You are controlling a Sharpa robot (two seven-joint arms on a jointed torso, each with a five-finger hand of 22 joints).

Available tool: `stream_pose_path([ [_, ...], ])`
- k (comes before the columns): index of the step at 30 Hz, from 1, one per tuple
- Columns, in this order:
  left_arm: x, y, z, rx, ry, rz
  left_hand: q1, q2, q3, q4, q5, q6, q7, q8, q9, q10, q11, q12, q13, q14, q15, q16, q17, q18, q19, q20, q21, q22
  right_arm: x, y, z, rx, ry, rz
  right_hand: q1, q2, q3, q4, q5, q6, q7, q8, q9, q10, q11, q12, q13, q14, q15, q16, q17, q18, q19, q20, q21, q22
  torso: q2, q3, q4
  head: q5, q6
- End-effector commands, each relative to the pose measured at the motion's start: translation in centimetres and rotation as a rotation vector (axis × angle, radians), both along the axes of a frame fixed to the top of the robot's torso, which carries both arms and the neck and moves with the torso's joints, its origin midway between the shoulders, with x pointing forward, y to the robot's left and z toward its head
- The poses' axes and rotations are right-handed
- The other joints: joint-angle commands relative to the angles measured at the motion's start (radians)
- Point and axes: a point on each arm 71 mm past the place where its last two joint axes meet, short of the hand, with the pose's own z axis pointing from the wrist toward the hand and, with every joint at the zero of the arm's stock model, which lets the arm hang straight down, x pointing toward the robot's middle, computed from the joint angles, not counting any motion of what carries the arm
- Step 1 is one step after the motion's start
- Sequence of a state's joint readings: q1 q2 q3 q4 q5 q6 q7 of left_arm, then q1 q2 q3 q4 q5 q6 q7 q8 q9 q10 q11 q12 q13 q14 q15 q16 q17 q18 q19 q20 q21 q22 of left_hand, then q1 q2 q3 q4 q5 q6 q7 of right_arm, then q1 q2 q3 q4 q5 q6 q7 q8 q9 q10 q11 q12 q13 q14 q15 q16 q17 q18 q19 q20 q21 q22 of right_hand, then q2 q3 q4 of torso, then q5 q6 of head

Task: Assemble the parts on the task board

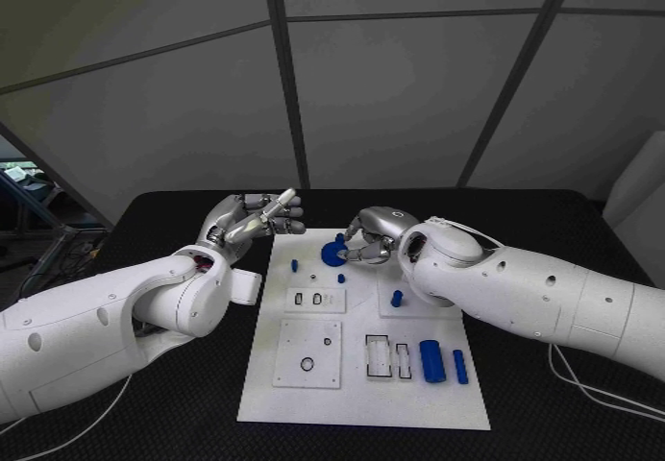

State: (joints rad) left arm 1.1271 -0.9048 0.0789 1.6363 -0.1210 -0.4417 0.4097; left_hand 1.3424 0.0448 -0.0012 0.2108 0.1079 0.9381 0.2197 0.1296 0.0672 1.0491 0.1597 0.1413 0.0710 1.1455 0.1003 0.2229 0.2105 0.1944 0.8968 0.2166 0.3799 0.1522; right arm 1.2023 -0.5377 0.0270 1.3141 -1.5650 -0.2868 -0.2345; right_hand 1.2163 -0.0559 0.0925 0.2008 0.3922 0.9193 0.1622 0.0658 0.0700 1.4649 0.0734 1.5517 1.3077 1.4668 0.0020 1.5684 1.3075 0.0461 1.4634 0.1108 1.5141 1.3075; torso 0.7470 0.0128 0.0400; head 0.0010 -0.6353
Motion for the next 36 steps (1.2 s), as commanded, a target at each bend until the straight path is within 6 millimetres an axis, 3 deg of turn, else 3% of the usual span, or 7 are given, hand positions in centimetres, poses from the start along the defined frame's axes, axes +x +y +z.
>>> stream_pose_path([
  [1,0.0,0.0,0.1,0.001,-0.009,-0.010,0.008,0.001,0.000,-0.005,0.000,0.005,0.001,-0.006,-0.001,0.007,0.002,-0.007,-0.001,-0.002,0.006,-0.005,0.001,-0.011,0.006,0.003,-0.003,-0.001,-0.6,-0.8,1.7,0.168,-0.128,0.040,0.023,0.003,0.007,-0.018,0.004,0.013,0.000,0.003,0.000,0.096,0.004,0.002,0.245,0.104,0.004,0.002,0.263,-0.019,0.022,0.006,0.006,0.145,-0.002,0.0012,-0.0015,0.000,0.001],
  [5,0.0,0.3,0.1,0.003,-0.009,-0.006,0.009,0.001,0.000,-0.005,0.000,0.005,0.002,-0.007,-0.001,0.007,0.002,-0.008,-0.001,-0.002,0.007,-0.006,0.002,-0.011,0.006,0.003,-0.004,-0.002,-1.7,-3.2,2.3,0.261,-0.130,0.067,0.047,0.004,0.015,-0.039,-0.009,0.030,0.001,0.006,0.002,0.093,0.005,-0.003,0.241,0.104,0.004,0.002,0.263,-0.017,0.018,0.006,0.003,0.140,-0.002,0.0010,-0.0015,-0.002,0.005],
  [13,0.2,0.8,0.1,0.007,-0.010,0.005,0.009,0.001,0.000,-0.006,0.000,0.005,0.001,-0.007,-0.001,0.007,0.002,-0.008,-0.001,-0.002,0.007,-0.006,0.002,-0.011,0.006,0.003,-0.004,-0.002,-2.3,-11.2,2.3,0.366,-0.010,-0.005,0.104,-0.024,0.016,-0.095,-0.081,0.057,-0.001,0.007,0.001,0.077,0.003,-0.031,0.214,0.104,0.000,0.002,0.263,-0.007,-0.015,0.004,-0.018,0.096,-0.006,0.0064,-0.0174,-0.005,0.013],
  [17,0.2,0.8,0.0,0.007,-0.010,0.006,0.009,0.001,0.000,-0.006,0.000,0.005,0.001,-0.007,-0.001,0.007,0.002,-0.008,-0.001,-0.002,0.007,-0.006,0.002,-0.011,0.006,0.003,-0.004,-0.002,-2.3,-14.4,2.2,0.375,0.014,-0.043,0.123,-0.034,0.012,-0.114,-0.106,0.055,-0.004,0.003,0.000,0.070,0.001,-0.043,0.202,0.103,-0.002,0.000,0.258,-0.001,-0.034,0.002,-0.031,0.071,-0.006,0.0104,-0.0210,-0.017,0.016],
  [24,0.3,0.8,-0.1,0.007,-0.009,0.006,0.009,0.000,0.000,-0.006,0.000,0.005,0.001,-0.007,-0.001,0.007,0.002,-0.008,-0.001,-0.002,0.007,-0.007,0.002,-0.011,0.006,0.003,-0.004,-0.002,-2.0,-17.3,1.3,0.362,0.051,-0.087,0.148,-0.039,0.010,-0.138,-0.107,0.045,-0.006,-0.001,-0.002,0.064,-0.002,-0.054,0.193,0.100,-0.004,-0.004,0.248,0.002,-0.046,0.000,-0.040,0.055,-0.004,0.0115,-0.0196,-0.041,0.016],
  [26,0.4,0.8,-0.1,0.007,-0.008,0.006,0.009,0.000,0.000,-0.006,0.000,0.005,0.001,-0.007,-0.001,0.007,0.002,-0.008,-0.001,-0.002,0.007,-0.007,0.002,-0.011,0.006,0.003,-0.004,-0.002,-1.9,-17.8,0.8,0.354,0.065,-0.098,0.152,-0.040,0.010,-0.142,-0.106,0.043,-0.006,-0.002,-0.003,0.063,-0.003,-0.055,0.192,0.100,-0.004,-0.005,0.246,0.003,-0.048,0.000,-0.042,0.053,-0.004,0.0099,-0.0189,-0.044,0.016],
  [36,0.4,0.8,-0.2,0.008,-0.007,0.008,0.009,0.000,0.000,-0.006,0.000,0.005,0.001,-0.007,-0.001,0.007,0.002,-0.008,-0.001,-0.002,0.007,-0.007,0.002,-0.011,0.006,0.003,-0.004,-0.002,-1.5,-18.8,-1.2,0.274,0.095,-0.121,0.159,-0.041,0.010,-0.148,-0.103,0.037,-0.005,-0.003,-0.003,0.062,-0.002,-0.056,0.191,0.100,-0.003,-0.004,0.248,0.003,-0.048,0.000,-0.043,0.051,-0.004,0.0066,-0.0170,-0.043,0.011],
])
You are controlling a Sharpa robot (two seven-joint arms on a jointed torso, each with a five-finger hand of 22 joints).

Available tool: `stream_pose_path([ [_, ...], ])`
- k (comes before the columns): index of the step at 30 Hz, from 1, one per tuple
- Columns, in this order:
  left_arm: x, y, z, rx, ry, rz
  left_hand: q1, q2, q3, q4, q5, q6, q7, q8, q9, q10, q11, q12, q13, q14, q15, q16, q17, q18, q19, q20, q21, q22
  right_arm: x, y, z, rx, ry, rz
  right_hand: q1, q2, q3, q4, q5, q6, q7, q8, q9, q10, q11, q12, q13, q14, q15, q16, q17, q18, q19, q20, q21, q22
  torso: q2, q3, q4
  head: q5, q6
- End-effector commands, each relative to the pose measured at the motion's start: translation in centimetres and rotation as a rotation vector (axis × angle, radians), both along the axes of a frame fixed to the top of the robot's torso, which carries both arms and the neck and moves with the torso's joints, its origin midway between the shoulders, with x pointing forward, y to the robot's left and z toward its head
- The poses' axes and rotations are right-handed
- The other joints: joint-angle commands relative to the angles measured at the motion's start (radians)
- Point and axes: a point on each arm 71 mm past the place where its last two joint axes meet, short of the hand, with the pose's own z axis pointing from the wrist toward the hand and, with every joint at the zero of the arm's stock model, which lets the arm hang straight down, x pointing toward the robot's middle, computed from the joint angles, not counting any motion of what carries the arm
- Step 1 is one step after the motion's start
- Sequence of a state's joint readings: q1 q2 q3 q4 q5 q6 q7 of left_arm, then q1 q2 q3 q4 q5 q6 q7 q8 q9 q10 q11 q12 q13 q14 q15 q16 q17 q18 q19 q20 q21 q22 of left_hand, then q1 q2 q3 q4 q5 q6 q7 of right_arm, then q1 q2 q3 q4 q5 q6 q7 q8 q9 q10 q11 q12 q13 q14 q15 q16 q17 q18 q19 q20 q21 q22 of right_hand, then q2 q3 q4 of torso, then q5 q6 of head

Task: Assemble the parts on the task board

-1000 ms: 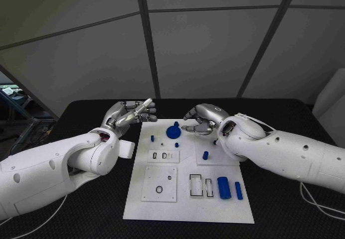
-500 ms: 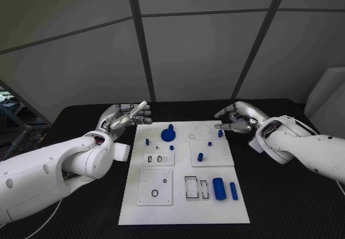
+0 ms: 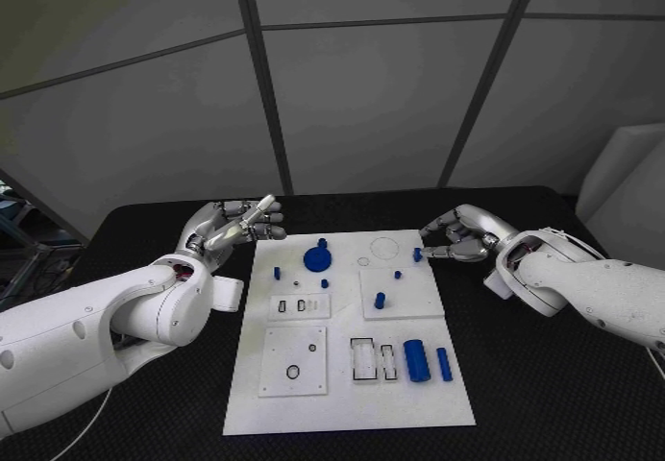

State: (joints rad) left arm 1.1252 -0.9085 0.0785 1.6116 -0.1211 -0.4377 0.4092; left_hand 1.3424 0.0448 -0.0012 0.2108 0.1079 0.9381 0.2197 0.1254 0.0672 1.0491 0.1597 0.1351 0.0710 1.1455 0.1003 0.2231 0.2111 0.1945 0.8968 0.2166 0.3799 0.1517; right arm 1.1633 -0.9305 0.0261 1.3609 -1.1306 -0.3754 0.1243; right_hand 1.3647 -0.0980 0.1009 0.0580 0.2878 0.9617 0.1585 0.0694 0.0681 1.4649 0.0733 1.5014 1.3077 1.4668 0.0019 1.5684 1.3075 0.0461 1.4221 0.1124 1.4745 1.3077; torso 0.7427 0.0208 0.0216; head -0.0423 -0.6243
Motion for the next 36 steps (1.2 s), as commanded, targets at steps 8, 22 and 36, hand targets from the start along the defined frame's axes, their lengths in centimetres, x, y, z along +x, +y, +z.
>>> stream_pose_path([
  [8,0.0,-0.1,0.1,-0.002,-0.011,-0.015,0.009,0.000,0.000,-0.006,0.000,0.005,0.001,-0.003,-0.001,0.007,0.002,-0.002,-0.001,-0.002,0.007,-0.007,0.002,-0.011,0.006,0.003,-0.004,-0.001,0.3,0.1,-1.1,-0.073,0.017,0.010,0.018,0.004,0.003,-0.013,0.004,-0.019,-0.001,-0.008,-0.003,0.061,-0.001,-0.008,0.189,0.100,-0.002,-0.005,0.247,0.003,-0.008,-0.001,-0.005,0.049,-0.001,-0.0018,0.0011,0.005,-0.004],
  [22,0.0,-0.1,0.1,-0.002,-0.011,-0.015,0.010,0.000,0.000,-0.007,0.000,0.006,0.001,-0.004,-0.001,0.008,0.002,-0.003,-0.001,-0.002,0.007,-0.008,0.003,-0.011,0.007,0.003,-0.004,-0.002,0.7,1.1,-2.0,-0.084,0.042,0.023,0.026,0.027,0.015,-0.020,-0.006,0.010,-0.002,0.007,0.004,0.065,-0.002,-0.001,0.197,0.102,-0.003,-0.001,0.254,0.002,-0.002,-0.001,-0.002,0.057,0.000,-0.0017,0.0005,0.006,-0.006],
  [36,0.0,-0.1,0.1,-0.002,-0.011,-0.013,0.010,0.000,0.000,-0.007,0.000,0.006,0.001,-0.004,-0.001,0.008,0.002,-0.003,-0.001,-0.002,0.007,-0.008,0.003,-0.011,0.007,0.003,-0.004,-0.002,0.9,1.2,-2.3,-0.095,0.056,0.022,0.026,0.044,0.031,-0.026,-0.012,0.053,-0.005,0.019,0.007,0.070,-0.005,0.007,0.204,0.104,-0.007,0.002,0.262,0.000,0.005,-0.005,0.002,0.065,-0.001,-0.0014,-0.0001,0.008,-0.008],
])
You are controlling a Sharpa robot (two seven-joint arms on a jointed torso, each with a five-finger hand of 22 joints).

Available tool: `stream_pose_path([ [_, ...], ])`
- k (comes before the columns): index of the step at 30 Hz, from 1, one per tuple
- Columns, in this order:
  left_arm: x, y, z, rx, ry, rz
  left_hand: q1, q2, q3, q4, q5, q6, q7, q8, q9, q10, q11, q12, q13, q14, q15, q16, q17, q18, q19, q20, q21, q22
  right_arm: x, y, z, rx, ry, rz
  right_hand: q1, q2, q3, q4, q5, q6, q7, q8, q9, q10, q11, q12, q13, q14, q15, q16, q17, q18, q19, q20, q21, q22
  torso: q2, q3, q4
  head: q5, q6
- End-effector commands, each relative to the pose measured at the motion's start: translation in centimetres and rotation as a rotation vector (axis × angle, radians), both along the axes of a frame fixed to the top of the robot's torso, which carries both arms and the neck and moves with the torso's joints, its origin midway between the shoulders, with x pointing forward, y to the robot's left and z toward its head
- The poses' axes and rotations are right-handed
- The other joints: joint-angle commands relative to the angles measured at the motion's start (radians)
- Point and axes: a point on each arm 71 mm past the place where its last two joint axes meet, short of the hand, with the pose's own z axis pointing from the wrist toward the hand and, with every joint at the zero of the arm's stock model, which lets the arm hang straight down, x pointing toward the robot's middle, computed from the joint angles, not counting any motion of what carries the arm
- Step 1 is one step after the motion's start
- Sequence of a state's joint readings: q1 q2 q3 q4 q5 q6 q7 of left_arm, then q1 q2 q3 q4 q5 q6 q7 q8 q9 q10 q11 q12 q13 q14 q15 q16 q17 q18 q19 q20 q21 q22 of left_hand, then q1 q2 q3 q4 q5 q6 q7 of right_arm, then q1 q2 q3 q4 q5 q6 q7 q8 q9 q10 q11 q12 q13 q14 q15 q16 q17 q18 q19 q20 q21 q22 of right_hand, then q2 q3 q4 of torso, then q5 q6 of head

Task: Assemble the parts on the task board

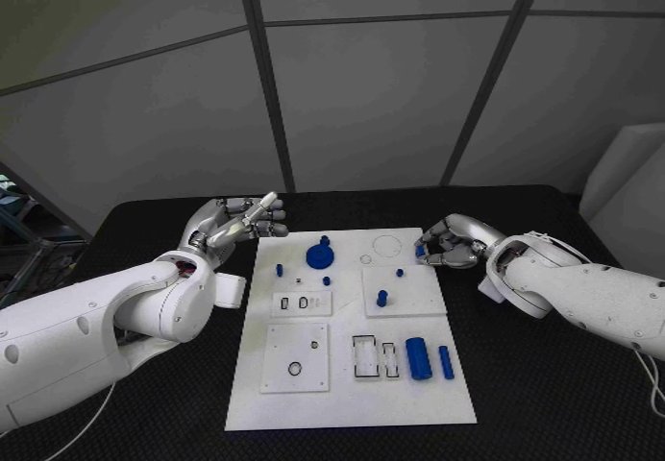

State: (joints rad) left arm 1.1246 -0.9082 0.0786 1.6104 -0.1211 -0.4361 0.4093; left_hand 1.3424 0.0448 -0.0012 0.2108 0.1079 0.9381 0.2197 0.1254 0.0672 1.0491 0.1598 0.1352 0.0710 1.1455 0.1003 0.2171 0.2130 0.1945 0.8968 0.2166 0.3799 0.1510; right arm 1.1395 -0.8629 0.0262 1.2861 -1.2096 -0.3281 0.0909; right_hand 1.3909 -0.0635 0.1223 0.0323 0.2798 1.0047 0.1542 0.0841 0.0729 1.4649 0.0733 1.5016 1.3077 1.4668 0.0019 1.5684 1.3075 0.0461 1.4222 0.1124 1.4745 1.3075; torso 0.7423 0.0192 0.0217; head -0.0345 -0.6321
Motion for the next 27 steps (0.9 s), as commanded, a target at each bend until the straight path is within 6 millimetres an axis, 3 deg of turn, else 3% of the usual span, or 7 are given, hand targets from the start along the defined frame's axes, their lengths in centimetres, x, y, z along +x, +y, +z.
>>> stream_pose_path([
  [1,0.0,-0.1,0.1,-0.001,-0.011,-0.012,0.010,0.000,0.000,-0.007,0.000,0.006,0.001,-0.004,-0.001,0.008,0.001,-0.003,-0.001,-0.002,0.007,-0.002,0.001,-0.011,0.007,0.003,-0.004,-0.001,0.0,0.0,0.0,-0.012,0.007,0.004,0.000,0.011,0.011,0.000,-0.004,0.014,-0.001,0.005,0.002,0.070,-0.005,0.007,0.204,0.104,-0.007,0.002,0.262,0.000,0.006,-0.005,0.002,0.066,0.000,0.0002,-0.0002,0.000,0.000],
  [15,0.0,-0.1,0.1,-0.001,-0.011,-0.012,0.010,0.000,0.000,-0.007,0.000,0.006,0.001,-0.004,-0.001,0.008,0.001,-0.003,-0.001,-0.002,0.007,-0.002,0.001,-0.011,0.007,0.003,-0.004,-0.001,0.1,-0.2,0.5,0.033,-0.054,-0.048,-0.001,0.058,0.051,-0.003,-0.005,0.124,-0.050,0.054,0.024,0.082,-0.047,0.025,0.222,0.104,-0.038,0.002,0.263,-0.005,0.021,-0.031,0.011,0.087,-0.001,0.0010,0.0000,-0.001,-0.001],
  [23,-0.1,0.2,0.1,0.001,-0.010,-0.007,0.010,0.000,0.000,-0.007,0.000,0.006,0.001,-0.004,-0.001,0.008,0.001,-0.003,-0.001,-0.002,0.007,-0.002,0.001,-0.011,0.007,0.003,-0.004,-0.001,-0.8,1.0,1.8,0.071,-0.101,-0.043,0.009,0.067,0.072,-0.016,-0.012,0.123,-0.051,0.051,0.026,0.083,-0.050,0.027,0.225,0.104,-0.041,0.002,0.263,-0.006,0.026,-0.036,0.014,0.094,0.000,-0.0002,-0.0038,0.004,0.008],
  [27,-0.1,0.2,0.2,0.001,-0.010,-0.007,0.010,0.000,0.000,-0.007,0.000,0.006,0.001,-0.004,-0.001,0.008,0.001,-0.003,-0.001,-0.002,0.007,-0.002,0.001,-0.011,0.007,0.003,-0.004,-0.001,-1.5,2.6,2.9,0.089,-0.114,-0.014,0.010,0.068,0.076,-0.018,-0.013,0.121,-0.050,0.049,0.026,0.083,-0.049,0.027,0.225,0.104,-0.041,0.002,0.263,-0.007,0.027,-0.037,0.015,0.095,-0.001,-0.0017,-0.0002,0.003,0.005],
])
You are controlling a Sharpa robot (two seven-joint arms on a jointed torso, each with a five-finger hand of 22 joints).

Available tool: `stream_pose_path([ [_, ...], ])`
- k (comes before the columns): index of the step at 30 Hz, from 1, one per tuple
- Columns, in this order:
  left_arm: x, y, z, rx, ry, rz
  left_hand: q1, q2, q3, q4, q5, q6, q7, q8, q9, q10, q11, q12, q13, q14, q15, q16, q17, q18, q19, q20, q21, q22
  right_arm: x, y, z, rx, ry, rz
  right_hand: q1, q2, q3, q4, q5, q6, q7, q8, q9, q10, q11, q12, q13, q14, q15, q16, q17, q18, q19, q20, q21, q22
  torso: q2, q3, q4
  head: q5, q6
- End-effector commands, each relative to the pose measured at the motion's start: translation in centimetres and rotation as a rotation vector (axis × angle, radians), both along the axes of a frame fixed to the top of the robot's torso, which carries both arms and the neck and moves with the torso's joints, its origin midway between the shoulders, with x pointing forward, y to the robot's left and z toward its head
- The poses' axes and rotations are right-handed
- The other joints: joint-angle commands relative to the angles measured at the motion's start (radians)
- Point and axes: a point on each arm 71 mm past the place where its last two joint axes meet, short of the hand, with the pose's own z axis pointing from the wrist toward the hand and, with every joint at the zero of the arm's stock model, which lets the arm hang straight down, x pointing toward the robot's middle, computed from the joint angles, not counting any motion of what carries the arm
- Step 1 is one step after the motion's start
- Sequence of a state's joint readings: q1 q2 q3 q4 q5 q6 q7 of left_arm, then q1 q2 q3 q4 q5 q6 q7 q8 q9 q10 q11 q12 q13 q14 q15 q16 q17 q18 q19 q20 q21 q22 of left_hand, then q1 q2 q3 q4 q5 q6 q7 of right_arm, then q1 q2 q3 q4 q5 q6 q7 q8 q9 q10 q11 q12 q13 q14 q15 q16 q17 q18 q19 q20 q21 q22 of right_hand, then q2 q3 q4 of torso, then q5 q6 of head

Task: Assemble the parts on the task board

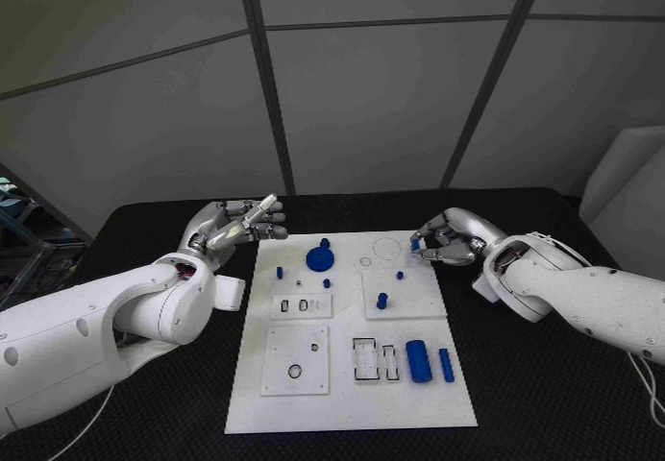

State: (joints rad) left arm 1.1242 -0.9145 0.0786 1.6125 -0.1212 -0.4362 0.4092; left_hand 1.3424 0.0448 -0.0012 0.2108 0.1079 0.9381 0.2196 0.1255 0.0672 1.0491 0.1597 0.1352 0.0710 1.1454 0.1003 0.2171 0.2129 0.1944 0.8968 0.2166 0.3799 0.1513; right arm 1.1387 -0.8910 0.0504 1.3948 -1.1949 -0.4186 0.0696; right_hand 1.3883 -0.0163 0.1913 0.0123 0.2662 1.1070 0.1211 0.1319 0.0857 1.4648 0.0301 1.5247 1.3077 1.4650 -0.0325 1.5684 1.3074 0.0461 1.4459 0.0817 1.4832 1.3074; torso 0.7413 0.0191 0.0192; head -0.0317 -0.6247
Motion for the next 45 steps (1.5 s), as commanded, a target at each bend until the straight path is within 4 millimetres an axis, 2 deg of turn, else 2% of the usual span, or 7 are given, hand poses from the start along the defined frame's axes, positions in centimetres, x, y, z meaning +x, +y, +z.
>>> stream_pose_path([
  [1,-0.1,0.0,0.2,0.000,-0.010,-0.011,0.010,0.000,0.000,-0.007,0.000,0.006,0.001,-0.004,-0.001,0.008,0.002,-0.003,-0.001,-0.002,0.006,-0.002,0.001,-0.011,0.007,0.003,-0.004,-0.001,-0.6,1.5,1.0,0.018,-0.038,-0.004,0.012,0.021,0.008,0.001,-0.002,0.018,-0.016,0.001,0.013,0.083,-0.006,0.003,0.224,0.106,-0.007,0.002,0.263,-0.007,0.003,-0.006,0.006,0.095,0.000,-0.0013,0.0031,0.002,-0.004],
  [11,0.0,0.0,0.1,0.000,-0.009,-0.010,0.011,0.001,0.000,-0.008,0.000,0.007,0.001,-0.005,-0.001,0.009,0.001,-0.005,-0.001,-0.001,0.006,-0.004,0.003,-0.011,0.007,0.003,-0.004,-0.002,-2.6,9.4,2.1,-0.006,-0.058,0.127,-0.004,0.023,0.021,0.001,-0.047,0.005,-0.010,-0.012,0.012,0.079,-0.001,-0.004,0.218,0.106,-0.003,0.002,0.263,-0.005,-0.002,-0.005,0.003,0.089,0.002,-0.0004,0.0047,0.023,-0.016],
  [17,0.0,-0.1,0.1,-0.001,-0.009,-0.014,0.011,0.001,0.000,-0.008,0.000,0.007,0.001,-0.005,-0.001,0.009,0.001,-0.005,-0.001,-0.001,0.006,-0.004,0.003,-0.011,0.007,0.003,-0.004,-0.002,-3.3,13.6,2.3,-0.055,-0.083,0.191,-0.008,0.023,0.024,0.001,-0.061,0.002,-0.009,-0.016,0.012,0.078,0.001,-0.006,0.217,0.106,-0.001,0.002,0.263,-0.005,-0.004,-0.003,0.001,0.087,-0.001,-0.0037,0.0051,0.032,-0.019],
  [19,0.0,-0.1,0.1,-0.001,-0.008,-0.015,0.011,0.001,0.000,-0.008,0.000,0.007,0.001,-0.005,-0.001,0.009,0.001,-0.005,-0.001,-0.001,0.006,-0.004,0.003,-0.011,0.007,0.003,-0.004,-0.002,-3.4,14.3,2.2,-0.065,-0.083,0.197,-0.008,0.022,0.025,0.000,-0.061,0.002,-0.009,-0.017,0.012,0.078,0.001,-0.006,0.217,0.106,-0.001,0.002,0.263,-0.005,-0.004,-0.003,0.001,0.086,-0.001,-0.0046,0.0063,0.033,-0.021],
  [24,0.0,-0.2,0.2,-0.002,-0.008,-0.016,0.011,0.001,0.000,-0.008,0.000,0.007,0.001,-0.005,-0.001,0.009,0.001,-0.005,-0.001,-0.001,0.006,-0.004,0.003,-0.011,0.007,0.003,-0.004,-0.002,-3.8,16.2,1.4,-0.102,-0.054,0.218,-0.008,0.021,0.025,-0.001,-0.060,0.001,-0.008,-0.018,0.012,0.078,0.001,-0.006,0.217,0.106,-0.001,0.002,0.263,-0.005,-0.004,-0.003,0.001,0.086,0.000,-0.0027,0.0042,0.043,-0.023],
  [31,0.0,-0.4,0.2,-0.003,-0.008,-0.020,0.011,0.001,0.000,-0.008,0.000,0.007,0.001,-0.005,-0.001,0.009,0.001,-0.005,-0.001,-0.001,0.006,-0.004,0.003,-0.011,0.007,0.003,-0.004,-0.002,-4.3,18.5,0.1,-0.150,-0.016,0.245,-0.013,0.016,0.026,-0.002,-0.054,-0.001,-0.006,-0.021,0.012,0.075,0.002,-0.011,0.213,0.106,0.000,0.002,0.263,-0.004,-0.008,-0.002,-0.001,0.082,0.000,-0.0023,0.0054,0.046,-0.022],
  [45,0.0,-0.6,0.2,-0.005,-0.008,-0.024,0.011,0.001,0.000,-0.008,0.000,0.007,0.001,-0.005,-0.001,0.009,0.001,-0.005,-0.001,-0.001,0.006,-0.004,0.003,-0.011,0.007,0.003,-0.004,-0.002,-4.8,20.2,-1.6,-0.209,0.012,0.263,-0.017,0.012,0.027,-0.002,-0.049,-0.001,-0.006,-0.023,0.012,0.074,0.003,-0.013,0.211,0.106,0.001,0.002,0.263,-0.003,-0.008,-0.001,-0.002,0.081,0.000,-0.0008,0.0038,0.056,-0.026],
])
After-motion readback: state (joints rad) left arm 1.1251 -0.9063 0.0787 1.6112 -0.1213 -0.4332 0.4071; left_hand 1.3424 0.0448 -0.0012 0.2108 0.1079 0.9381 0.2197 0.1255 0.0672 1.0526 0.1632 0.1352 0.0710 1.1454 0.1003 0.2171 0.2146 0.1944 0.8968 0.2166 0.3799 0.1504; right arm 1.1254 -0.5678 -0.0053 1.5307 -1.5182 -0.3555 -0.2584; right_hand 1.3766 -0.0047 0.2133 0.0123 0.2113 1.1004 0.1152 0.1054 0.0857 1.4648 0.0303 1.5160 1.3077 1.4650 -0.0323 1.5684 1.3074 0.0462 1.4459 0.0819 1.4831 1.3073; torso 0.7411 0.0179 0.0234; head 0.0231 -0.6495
